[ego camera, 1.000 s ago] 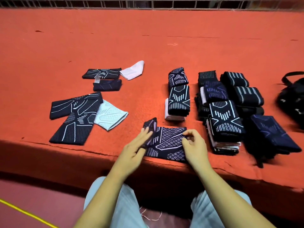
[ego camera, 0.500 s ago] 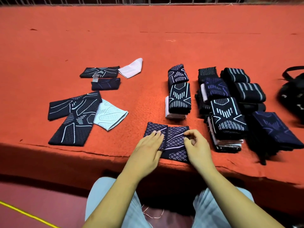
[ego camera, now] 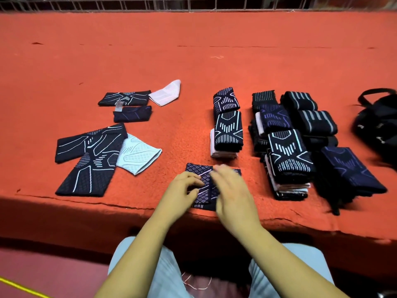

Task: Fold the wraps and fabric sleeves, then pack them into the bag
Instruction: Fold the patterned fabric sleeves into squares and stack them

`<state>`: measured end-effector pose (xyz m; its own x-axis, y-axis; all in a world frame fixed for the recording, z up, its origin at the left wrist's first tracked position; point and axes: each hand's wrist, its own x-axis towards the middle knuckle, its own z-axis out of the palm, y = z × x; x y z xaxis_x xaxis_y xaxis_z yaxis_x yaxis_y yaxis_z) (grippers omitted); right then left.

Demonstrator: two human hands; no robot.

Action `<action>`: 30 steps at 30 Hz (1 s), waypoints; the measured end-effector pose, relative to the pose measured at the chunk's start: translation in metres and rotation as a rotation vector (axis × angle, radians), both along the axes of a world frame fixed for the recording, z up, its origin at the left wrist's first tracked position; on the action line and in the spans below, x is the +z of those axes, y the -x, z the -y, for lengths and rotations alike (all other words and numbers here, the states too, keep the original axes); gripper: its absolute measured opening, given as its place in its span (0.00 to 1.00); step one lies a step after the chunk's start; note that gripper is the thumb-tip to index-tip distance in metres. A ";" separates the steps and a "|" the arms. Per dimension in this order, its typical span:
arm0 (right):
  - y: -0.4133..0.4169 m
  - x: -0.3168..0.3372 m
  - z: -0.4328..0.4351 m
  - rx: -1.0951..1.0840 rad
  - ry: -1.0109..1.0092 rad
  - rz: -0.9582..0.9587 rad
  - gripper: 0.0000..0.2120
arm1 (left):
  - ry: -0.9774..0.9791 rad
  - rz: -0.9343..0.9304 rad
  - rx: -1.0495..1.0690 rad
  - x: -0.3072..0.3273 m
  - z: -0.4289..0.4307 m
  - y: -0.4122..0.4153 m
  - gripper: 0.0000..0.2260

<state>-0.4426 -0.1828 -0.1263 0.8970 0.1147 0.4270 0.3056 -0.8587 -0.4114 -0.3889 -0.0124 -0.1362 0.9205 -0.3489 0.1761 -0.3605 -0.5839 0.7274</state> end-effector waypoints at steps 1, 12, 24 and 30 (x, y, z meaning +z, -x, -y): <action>0.002 0.000 -0.007 0.112 -0.014 -0.087 0.26 | 0.059 -0.018 0.027 0.001 0.000 0.000 0.14; 0.013 -0.002 -0.019 0.090 -0.390 -0.296 0.13 | 0.018 -0.215 0.421 0.015 0.001 -0.014 0.09; -0.006 0.019 0.004 -0.101 -1.390 -0.680 0.11 | 0.927 -0.720 0.149 0.044 0.043 -0.002 0.10; -0.006 0.019 0.013 -0.251 -1.395 -0.641 0.09 | 0.844 -0.588 0.342 0.029 0.053 -0.004 0.05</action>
